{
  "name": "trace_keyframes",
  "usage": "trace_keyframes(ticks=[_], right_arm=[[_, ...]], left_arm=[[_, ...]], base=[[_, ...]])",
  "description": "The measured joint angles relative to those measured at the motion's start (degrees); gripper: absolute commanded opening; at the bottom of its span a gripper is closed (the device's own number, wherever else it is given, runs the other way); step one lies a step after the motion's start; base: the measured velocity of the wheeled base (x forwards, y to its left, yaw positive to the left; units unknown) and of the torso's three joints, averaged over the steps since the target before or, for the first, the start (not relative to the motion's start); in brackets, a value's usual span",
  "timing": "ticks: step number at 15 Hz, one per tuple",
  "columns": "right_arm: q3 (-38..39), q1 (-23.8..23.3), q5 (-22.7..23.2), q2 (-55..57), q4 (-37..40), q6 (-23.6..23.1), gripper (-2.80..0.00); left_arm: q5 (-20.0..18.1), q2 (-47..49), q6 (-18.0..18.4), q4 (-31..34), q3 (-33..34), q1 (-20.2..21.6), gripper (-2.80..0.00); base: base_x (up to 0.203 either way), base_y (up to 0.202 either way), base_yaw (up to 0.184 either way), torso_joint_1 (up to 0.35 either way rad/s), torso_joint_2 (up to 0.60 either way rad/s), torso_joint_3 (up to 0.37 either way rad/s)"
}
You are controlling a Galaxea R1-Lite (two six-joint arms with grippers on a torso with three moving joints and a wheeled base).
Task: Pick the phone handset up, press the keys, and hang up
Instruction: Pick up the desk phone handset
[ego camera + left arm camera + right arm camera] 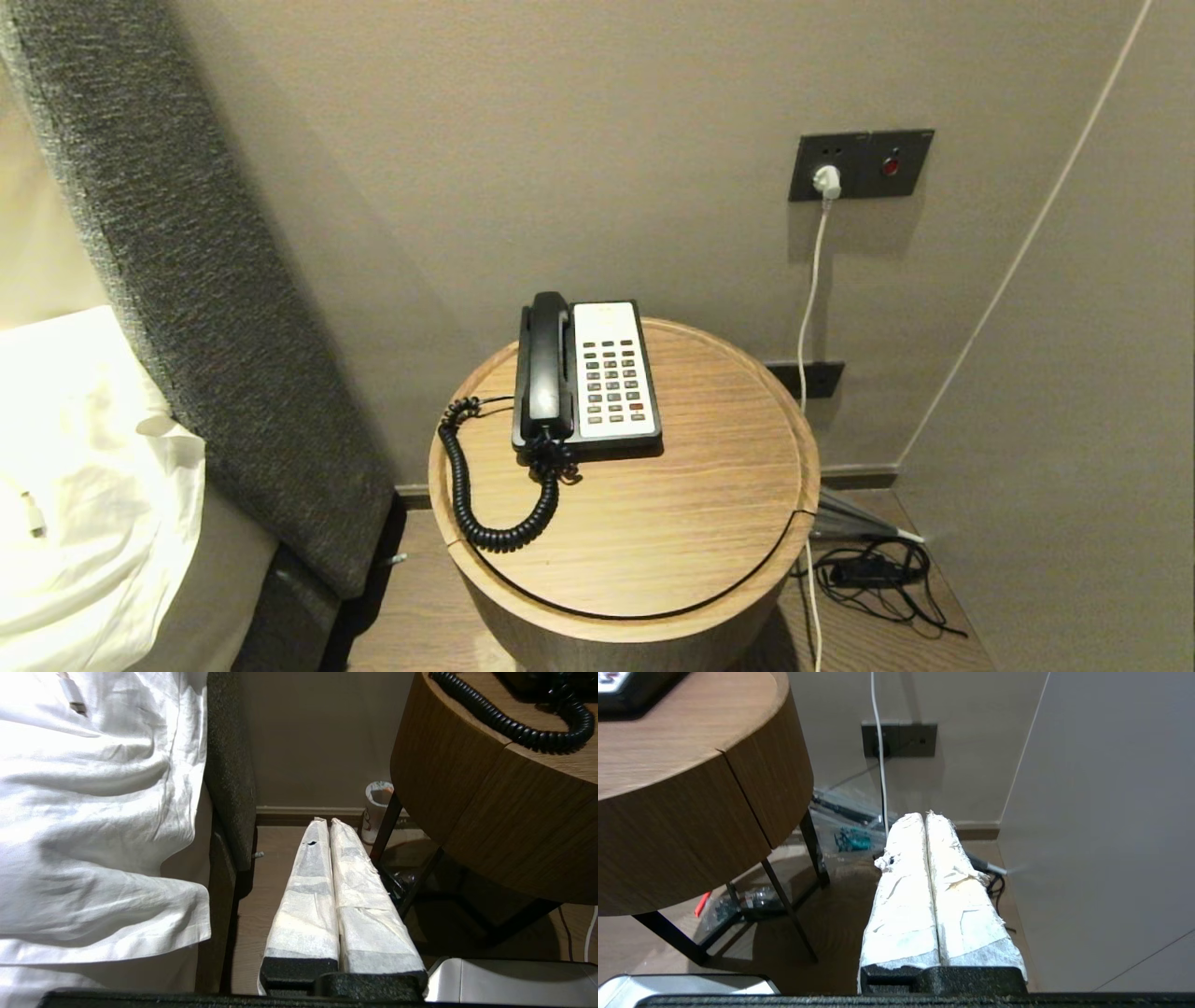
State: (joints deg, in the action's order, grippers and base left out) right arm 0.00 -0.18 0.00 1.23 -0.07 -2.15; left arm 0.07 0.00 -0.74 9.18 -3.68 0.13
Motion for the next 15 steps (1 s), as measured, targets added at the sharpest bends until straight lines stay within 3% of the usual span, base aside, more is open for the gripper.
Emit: trace_keyframes(ticks=[10,15], right_arm=[[0.0,0.0,0.0,0.0,0.0,0.0,-2.8],[0.0,0.0,0.0,0.1,0.0,0.0,-2.8]], left_arm=[[0.0,0.0,0.0,0.0,0.0,0.0,-2.8],[0.0,0.0,0.1,0.0,0.0,0.1,-2.8]], base=[[0.0,0.0,0.0,0.002,0.0,-0.198],[0.0,0.0,0.0,0.003,0.0,-0.052]])
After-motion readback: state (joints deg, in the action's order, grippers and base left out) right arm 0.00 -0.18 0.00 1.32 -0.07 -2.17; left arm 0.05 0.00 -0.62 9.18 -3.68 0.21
